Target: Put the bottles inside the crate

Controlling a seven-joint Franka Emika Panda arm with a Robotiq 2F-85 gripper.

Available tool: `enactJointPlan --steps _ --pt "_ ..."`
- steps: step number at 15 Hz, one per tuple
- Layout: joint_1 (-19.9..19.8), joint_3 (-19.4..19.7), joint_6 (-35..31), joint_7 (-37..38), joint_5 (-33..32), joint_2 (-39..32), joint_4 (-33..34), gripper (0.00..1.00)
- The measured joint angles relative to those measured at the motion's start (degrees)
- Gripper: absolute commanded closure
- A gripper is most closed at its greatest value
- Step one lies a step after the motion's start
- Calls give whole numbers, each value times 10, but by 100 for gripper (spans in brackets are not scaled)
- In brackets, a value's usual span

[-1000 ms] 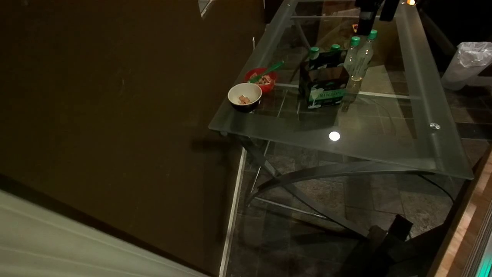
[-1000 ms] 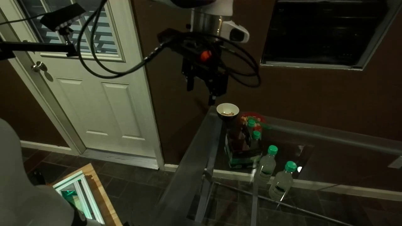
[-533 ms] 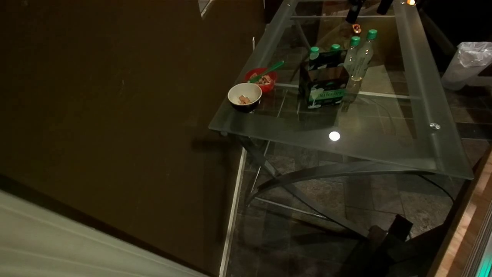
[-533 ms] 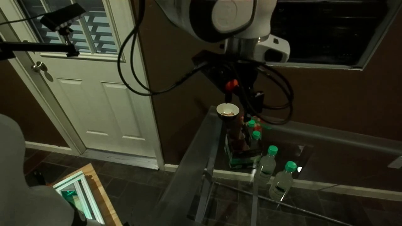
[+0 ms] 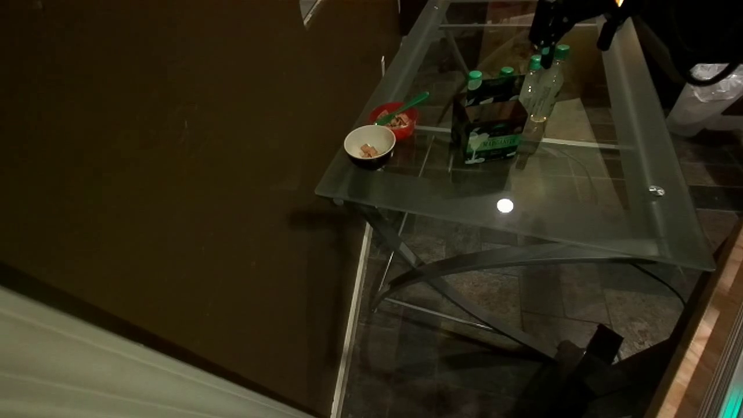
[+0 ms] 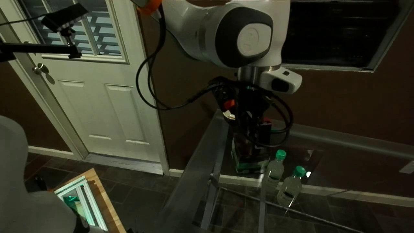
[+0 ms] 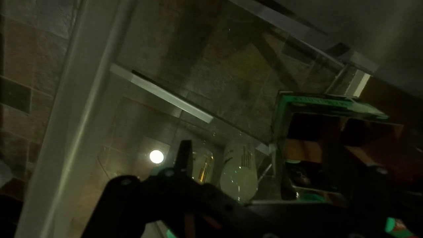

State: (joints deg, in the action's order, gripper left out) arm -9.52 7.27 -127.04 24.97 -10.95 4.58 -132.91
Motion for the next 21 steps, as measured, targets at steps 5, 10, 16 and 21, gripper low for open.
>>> enactJointPlan --steps 5,10,16,21 --pt "-2 10 -15 6 0 -17 18 0" --pt "-2 10 -15 6 0 -20 20 0" --pt "-4 23 -21 11 9 -36 32 0" --pt "-8 35 -51 20 33 -72 58 0"
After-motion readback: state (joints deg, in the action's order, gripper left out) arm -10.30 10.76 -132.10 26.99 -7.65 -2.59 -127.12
